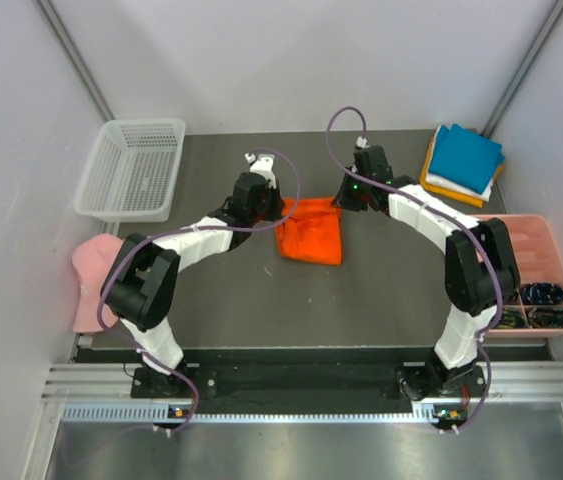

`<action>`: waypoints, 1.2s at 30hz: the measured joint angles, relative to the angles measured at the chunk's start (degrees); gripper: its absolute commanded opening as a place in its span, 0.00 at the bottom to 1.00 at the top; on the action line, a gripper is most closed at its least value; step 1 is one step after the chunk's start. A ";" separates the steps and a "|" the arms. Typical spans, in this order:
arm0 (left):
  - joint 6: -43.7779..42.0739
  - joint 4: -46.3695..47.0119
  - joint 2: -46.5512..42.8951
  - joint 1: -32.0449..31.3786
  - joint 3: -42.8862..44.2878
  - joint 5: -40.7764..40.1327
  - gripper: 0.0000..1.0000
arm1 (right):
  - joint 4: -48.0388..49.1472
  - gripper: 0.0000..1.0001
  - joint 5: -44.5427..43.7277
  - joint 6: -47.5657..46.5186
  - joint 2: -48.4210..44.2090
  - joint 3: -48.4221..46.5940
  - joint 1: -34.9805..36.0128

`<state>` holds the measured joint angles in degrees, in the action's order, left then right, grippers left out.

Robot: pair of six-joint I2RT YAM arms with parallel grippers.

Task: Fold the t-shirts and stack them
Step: Fold the long partially folded tshirt into a neat square, then smooth out wrinkles on the folded tshirt

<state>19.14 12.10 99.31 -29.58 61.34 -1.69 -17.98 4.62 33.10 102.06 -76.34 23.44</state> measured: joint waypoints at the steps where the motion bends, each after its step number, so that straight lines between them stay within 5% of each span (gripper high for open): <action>1: 0.00 0.02 0.37 0.28 0.24 0.31 0.16 | 0.04 0.04 0.26 0.00 0.72 -0.59 -0.15; 2: 0.04 0.11 0.87 0.61 0.74 0.68 0.28 | 0.13 0.19 0.59 -0.02 1.70 -1.31 -0.39; 3: -0.20 0.37 1.38 0.83 1.09 0.85 0.49 | 0.22 0.33 0.81 -0.02 2.38 -1.81 -0.57; 5: -0.57 1.01 2.60 1.42 1.97 0.83 0.66 | 0.39 0.53 0.59 -0.11 3.98 -3.04 -1.03; 6: -0.57 1.20 3.30 1.84 2.47 0.81 0.79 | 0.44 0.56 0.31 -0.22 4.76 -3.74 -1.36; 9: -0.76 1.22 5.46 3.37 4.70 0.17 0.93 | 0.57 0.60 -1.33 -0.57 6.91 -6.01 -2.64; 20: -0.63 0.81 0.68 10.86 5.16 -2.38 0.97 | 0.50 0.63 -3.28 -4.00 3.65 -6.27 -5.53; 28: 3.54 3.02 -10.88 10.40 -1.16 5.88 0.99 | 4.13 0.80 10.43 -4.50 -7.63 5.31 -5.20; 36: 13.97 11.65 -17.57 10.27 -15.54 17.53 0.99 | 10.25 0.82 24.33 -2.62 -9.94 11.43 -5.18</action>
<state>33.10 23.75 81.73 -19.31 45.80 15.84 -7.73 28.95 30.48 92.12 -64.90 18.26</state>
